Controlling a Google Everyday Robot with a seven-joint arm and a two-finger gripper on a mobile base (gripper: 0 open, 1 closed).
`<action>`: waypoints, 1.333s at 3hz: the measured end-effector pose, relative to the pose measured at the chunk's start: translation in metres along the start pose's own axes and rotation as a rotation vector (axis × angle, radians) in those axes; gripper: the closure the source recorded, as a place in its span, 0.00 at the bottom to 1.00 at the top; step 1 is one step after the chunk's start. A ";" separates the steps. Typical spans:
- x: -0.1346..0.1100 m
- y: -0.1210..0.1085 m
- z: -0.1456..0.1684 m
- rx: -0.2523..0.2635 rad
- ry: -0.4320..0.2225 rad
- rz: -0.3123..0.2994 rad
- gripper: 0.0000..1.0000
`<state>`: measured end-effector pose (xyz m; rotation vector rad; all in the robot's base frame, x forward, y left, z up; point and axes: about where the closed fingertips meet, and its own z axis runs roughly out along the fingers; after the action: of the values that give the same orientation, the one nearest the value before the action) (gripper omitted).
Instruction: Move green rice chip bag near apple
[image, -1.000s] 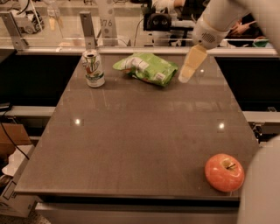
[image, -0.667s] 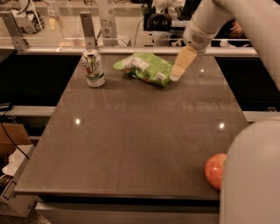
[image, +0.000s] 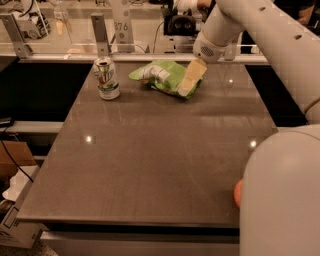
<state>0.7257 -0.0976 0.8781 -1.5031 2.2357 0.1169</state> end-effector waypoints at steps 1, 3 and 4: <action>-0.011 0.007 0.016 0.004 -0.033 0.006 0.00; -0.021 0.004 0.046 0.024 -0.074 0.027 0.00; -0.016 -0.003 0.056 0.024 -0.050 0.053 0.16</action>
Offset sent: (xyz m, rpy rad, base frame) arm 0.0163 0.0377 -0.0313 0.0913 -0.0820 -0.0204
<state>0.7507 -0.0673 0.8346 -1.4137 2.2297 0.1416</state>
